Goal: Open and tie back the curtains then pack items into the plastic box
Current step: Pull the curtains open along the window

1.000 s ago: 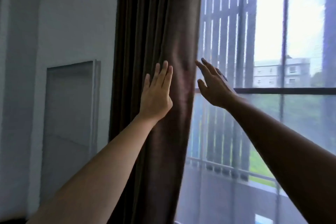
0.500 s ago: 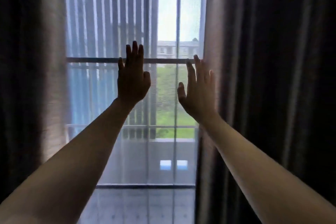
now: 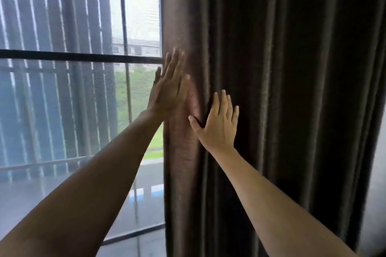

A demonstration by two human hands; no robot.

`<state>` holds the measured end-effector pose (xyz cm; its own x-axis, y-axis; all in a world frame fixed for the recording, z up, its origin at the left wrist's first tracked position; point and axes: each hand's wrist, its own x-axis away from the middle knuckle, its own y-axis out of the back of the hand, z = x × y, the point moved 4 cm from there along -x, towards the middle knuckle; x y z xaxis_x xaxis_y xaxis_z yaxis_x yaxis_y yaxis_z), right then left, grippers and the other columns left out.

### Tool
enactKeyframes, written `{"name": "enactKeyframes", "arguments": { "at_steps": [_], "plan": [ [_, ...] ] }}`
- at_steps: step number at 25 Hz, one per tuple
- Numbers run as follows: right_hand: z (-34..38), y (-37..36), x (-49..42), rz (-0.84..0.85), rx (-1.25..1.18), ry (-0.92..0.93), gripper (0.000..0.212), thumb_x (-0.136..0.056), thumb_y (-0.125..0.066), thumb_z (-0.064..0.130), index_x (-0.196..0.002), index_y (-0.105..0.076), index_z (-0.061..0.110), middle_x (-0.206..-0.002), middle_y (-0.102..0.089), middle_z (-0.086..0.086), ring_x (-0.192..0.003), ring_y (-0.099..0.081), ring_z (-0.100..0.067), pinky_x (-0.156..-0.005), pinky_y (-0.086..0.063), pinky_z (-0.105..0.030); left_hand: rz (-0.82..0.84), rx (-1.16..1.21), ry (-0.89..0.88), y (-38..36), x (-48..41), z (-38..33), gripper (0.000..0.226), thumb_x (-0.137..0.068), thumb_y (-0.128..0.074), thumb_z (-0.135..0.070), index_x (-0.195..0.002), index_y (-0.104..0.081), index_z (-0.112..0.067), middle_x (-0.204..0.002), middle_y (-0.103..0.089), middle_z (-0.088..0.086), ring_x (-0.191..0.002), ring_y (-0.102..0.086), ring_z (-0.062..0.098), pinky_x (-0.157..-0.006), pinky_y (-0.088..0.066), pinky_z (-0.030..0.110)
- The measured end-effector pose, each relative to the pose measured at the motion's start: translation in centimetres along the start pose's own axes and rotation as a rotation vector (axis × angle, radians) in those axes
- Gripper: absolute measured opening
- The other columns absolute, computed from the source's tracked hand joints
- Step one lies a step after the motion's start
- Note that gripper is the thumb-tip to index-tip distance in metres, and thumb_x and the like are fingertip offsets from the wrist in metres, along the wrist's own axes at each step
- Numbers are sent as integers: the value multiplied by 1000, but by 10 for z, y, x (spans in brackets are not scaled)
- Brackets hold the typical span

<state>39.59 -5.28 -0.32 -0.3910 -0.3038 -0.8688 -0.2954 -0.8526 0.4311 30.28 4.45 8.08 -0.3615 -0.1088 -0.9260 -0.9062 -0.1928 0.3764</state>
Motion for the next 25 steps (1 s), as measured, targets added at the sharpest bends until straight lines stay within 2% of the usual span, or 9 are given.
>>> {"name": "enactKeyframes", "arguments": {
  "at_steps": [3, 8, 13, 15, 17, 20, 22, 25],
  "plan": [
    [-40, -15, -20, -127, 86, -54, 89, -78, -59, 59, -145, -26, 11, -157, -10, -16, -144, -17, -32, -114, -4, -48, 58, 37, -29, -52, -35, -11, 57, -95, -19, -48, -149, -8, -33, -160, -2, -1, -147, 2, 19, -116, -3, 47],
    [-111, -28, -49, -230, 173, -215, 104, -75, -60, 62, -149, -3, 16, -157, 3, -17, -145, -7, -31, -115, -2, -50, 120, 175, -133, -133, -84, -43, 67, -93, -28, -58, -149, 0, -33, -160, 6, 2, -147, 7, 24, -115, 3, 52],
    [-167, -31, -61, -340, 170, -379, 114, -71, -61, 67, -149, 1, 12, -158, 6, -13, -146, -3, -27, -114, 4, -48, 108, 347, -197, -190, -118, -82, 78, -90, -33, -62, -150, 4, -27, -159, 12, 6, -146, 12, 26, -114, 1, 55],
    [-188, -26, -66, -373, 172, -433, 118, -69, -63, 68, -149, 1, 11, -158, 5, -13, -146, -6, -28, -116, 1, -48, 91, 401, -218, -206, -133, -99, 81, -89, -32, -65, -150, 4, -26, -159, 13, 7, -146, 12, 27, -114, 1, 56],
    [-211, -17, -72, -418, 157, -480, 121, -66, -67, 67, -149, 1, 12, -158, 1, -12, -145, -12, -27, -117, -8, -46, 70, 461, -231, -224, -144, -118, 83, -88, -33, -66, -150, 4, -26, -159, 13, 7, -146, 13, 27, -114, 1, 56],
    [-258, -2, -83, -495, 128, -520, 120, -63, -72, 64, -149, -6, 10, -155, -22, -9, -141, -26, -23, -114, -27, -40, 41, 566, -268, -255, -162, -157, 81, -88, -35, -65, -150, 2, -27, -159, 12, 7, -146, 11, 27, -114, -3, 57],
    [-291, 5, -88, -509, 194, -517, 119, -63, -70, 67, -149, -10, 9, -154, -27, -10, -141, -29, -24, -114, -29, -42, 49, 589, -283, -279, -169, -182, 80, -88, -36, -64, -150, 1, -28, -159, 11, 8, -146, 10, 28, -114, -4, 57],
    [-356, 16, -102, -508, 300, -532, 120, -64, -66, 70, -149, -7, 11, -157, -18, -11, -143, -23, -25, -115, -23, -47, 101, 627, -303, -336, -180, -227, 81, -88, -37, -65, -149, 2, -31, -158, 13, 9, -145, 11, 31, -113, -5, 59]
  ]
}}
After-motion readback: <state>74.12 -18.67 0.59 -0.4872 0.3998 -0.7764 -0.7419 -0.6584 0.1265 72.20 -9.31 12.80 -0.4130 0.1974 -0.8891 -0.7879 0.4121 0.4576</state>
